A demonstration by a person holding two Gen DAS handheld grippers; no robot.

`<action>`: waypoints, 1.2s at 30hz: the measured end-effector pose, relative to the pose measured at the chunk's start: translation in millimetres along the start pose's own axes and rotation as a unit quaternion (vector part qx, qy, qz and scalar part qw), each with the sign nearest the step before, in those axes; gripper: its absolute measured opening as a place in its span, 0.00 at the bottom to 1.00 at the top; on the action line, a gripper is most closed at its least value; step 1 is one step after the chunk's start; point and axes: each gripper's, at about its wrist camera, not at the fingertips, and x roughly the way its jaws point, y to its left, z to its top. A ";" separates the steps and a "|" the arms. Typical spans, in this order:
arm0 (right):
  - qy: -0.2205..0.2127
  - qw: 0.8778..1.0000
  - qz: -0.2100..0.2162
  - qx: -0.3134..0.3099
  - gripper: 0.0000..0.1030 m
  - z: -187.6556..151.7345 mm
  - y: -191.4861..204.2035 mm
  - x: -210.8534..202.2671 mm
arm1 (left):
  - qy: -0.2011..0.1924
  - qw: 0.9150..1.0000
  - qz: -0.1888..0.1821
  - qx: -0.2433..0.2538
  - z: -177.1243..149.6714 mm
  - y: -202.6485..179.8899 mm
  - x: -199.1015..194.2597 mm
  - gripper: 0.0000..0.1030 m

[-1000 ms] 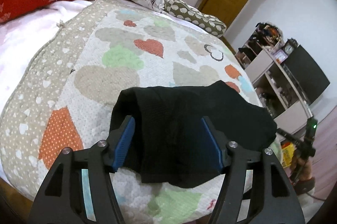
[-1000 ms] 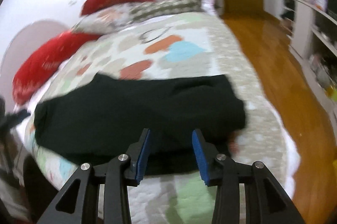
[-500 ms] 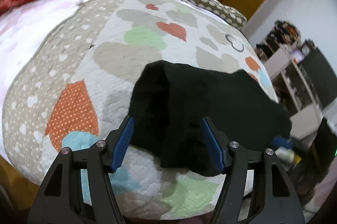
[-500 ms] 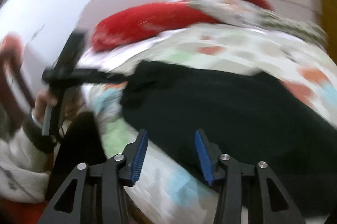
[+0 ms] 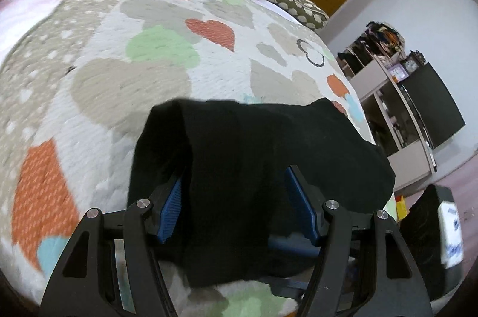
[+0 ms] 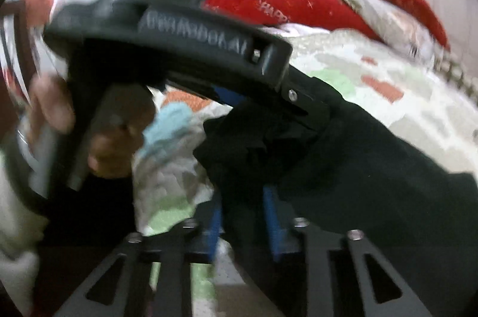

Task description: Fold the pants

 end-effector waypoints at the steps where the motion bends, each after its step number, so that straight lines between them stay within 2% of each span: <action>1: 0.003 1.000 0.019 0.017 0.11 2.6 -5.6 -1.6 | 0.002 1.000 -0.003 0.002 3.4 0.4 2.5 0.64; 5: -0.011 0.994 0.080 0.079 0.07 16.1 -20.9 -10.4 | -0.005 1.000 -0.022 0.008 17.1 2.5 -1.8 0.64; 9: -0.021 0.988 0.109 0.111 0.07 34.4 -23.9 -1.3 | -0.026 0.999 -0.038 0.016 34.0 3.1 -20.0 0.64; 14: -0.028 0.978 0.150 0.143 0.07 50.9 -19.3 19.8 | -0.042 0.999 0.007 0.031 41.9 9.8 -36.2 0.64; 16: -0.002 0.977 0.145 0.155 0.07 44.4 -15.5 39.8 | -0.046 0.999 0.016 0.021 37.2 15.8 -39.8 0.64; 18: 0.001 0.975 0.142 0.171 0.09 35.2 -15.3 45.3 | -0.048 0.998 0.024 0.022 32.8 16.0 -39.0 0.64; 21: -0.006 0.974 0.143 0.176 0.24 31.7 -18.2 28.1 | -0.049 0.997 0.042 0.033 24.3 6.1 -38.0 0.64; 22: -0.015 0.977 0.133 0.167 0.32 27.7 -19.1 9.3 | -0.052 0.997 0.047 0.038 22.2 -0.2 -37.8 0.64; 25: -0.041 0.982 0.072 0.171 0.35 4.3 -35.1 -41.3 | -0.067 0.994 0.064 0.062 15.8 -19.9 -38.7 0.64; 28: -0.062 0.972 -0.007 0.225 0.35 -42.4 -72.7 -96.6 | -0.084 0.990 0.077 0.080 5.4 -39.7 -36.5 0.64; 30: -0.080 0.953 -0.076 0.284 0.35 -84.4 -99.3 -143.3 | -0.088 0.988 0.089 0.087 1.3 -45.9 -31.4 0.64; 32: -0.101 0.930 -0.109 0.336 0.35 -115.7 -118.5 -179.2 | -0.087 0.987 0.096 0.096 -2.3 -49.7 -22.8 0.64; 33: -0.112 0.915 -0.132 0.365 0.35 -135.4 -128.8 -200.0 | -0.087 0.986 0.100 0.096 -3.1 -49.6 -19.0 0.64; 36: -0.105 0.887 -0.201 0.403 0.35 -165.3 -144.8 -232.3 | -0.082 0.984 0.129 0.091 -3.0 -43.4 -5.1 0.64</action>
